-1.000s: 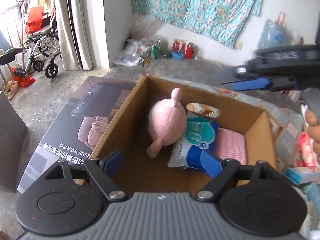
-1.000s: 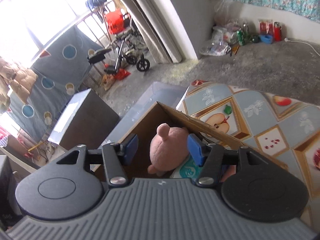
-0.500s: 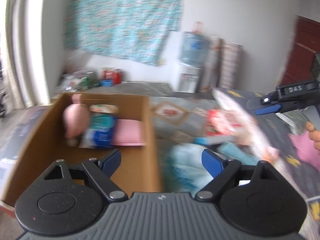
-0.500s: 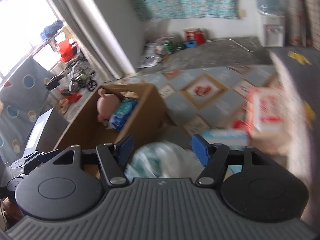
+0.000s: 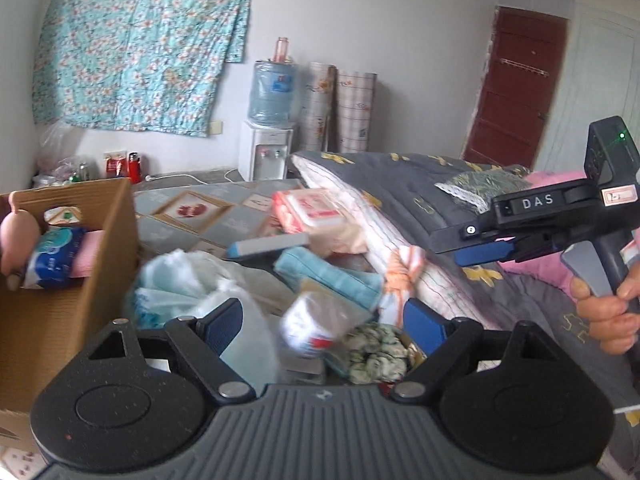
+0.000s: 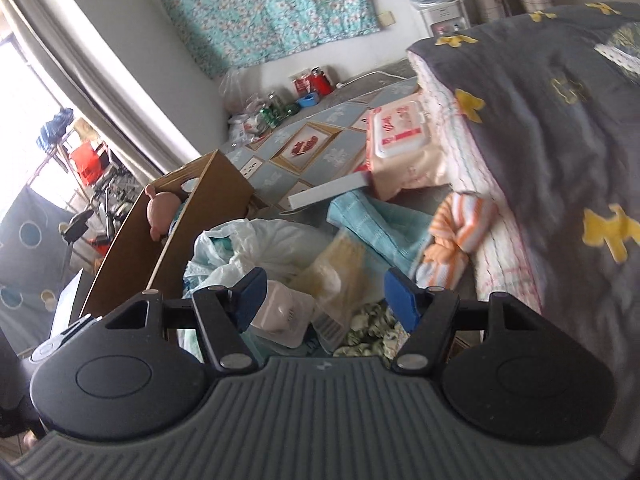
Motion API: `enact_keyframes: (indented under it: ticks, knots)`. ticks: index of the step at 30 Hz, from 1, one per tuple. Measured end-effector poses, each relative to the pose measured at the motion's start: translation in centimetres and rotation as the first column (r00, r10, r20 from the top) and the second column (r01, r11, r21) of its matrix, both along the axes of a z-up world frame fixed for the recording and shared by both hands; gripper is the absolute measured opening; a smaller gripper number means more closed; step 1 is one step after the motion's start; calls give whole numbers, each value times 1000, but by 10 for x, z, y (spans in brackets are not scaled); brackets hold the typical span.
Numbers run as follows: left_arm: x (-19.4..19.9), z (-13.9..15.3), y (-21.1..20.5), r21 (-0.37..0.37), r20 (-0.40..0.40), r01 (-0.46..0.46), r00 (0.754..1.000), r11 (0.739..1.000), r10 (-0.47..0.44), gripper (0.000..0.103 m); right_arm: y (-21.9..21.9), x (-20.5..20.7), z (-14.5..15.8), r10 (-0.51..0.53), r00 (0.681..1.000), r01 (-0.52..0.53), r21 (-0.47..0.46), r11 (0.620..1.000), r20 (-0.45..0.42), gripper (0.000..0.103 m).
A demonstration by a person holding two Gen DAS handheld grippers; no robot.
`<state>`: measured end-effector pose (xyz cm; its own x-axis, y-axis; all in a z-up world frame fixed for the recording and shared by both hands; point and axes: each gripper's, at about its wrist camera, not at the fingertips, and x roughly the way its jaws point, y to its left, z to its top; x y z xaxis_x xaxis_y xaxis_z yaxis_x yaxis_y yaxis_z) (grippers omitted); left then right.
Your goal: Organize soft objects
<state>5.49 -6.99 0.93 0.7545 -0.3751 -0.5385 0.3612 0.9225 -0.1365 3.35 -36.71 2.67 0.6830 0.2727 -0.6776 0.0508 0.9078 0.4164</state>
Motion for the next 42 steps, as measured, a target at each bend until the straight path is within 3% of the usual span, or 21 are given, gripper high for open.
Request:
enact_keyframes:
  ticks: [8,18,25,29,33,35,38,42]
  knots:
    - [-9,-27,-39,36,38,2,999,999,-3,88,-6,-24,-30,-102,995,102,24,995,16,65]
    - [-2,-39,-46,117,62,-45,997,992,38,79,-2,-15,-49,-106,994,104,55,993,19,65]
    - [13,-32,-41,115,84,-48,996,992,39,77,7,30,-36,-21,999,22,-35,999,40,65]
    - [26,-32,-43,125,81,-36,996,992,26,75,19,70,-34,50,999,-49,-116,992,9,65]
    - [37,-28,-40,134,83,-28,996,991,17,74,25,106,-34,97,995,-100,-130,986,-23,65]
    - [43,-24,-34,136,84,-32,996,990,21,74,24,123,-34,111,993,-114,-73,991,-38,65]
    - [50,-13,-21,155,106,-46,994,987,30,74,18,149,-41,98,992,-92,84,992,-79,65]
    - [70,2,-7,205,115,-44,993,978,21,73,8,186,-61,14,986,29,260,965,-163,64]
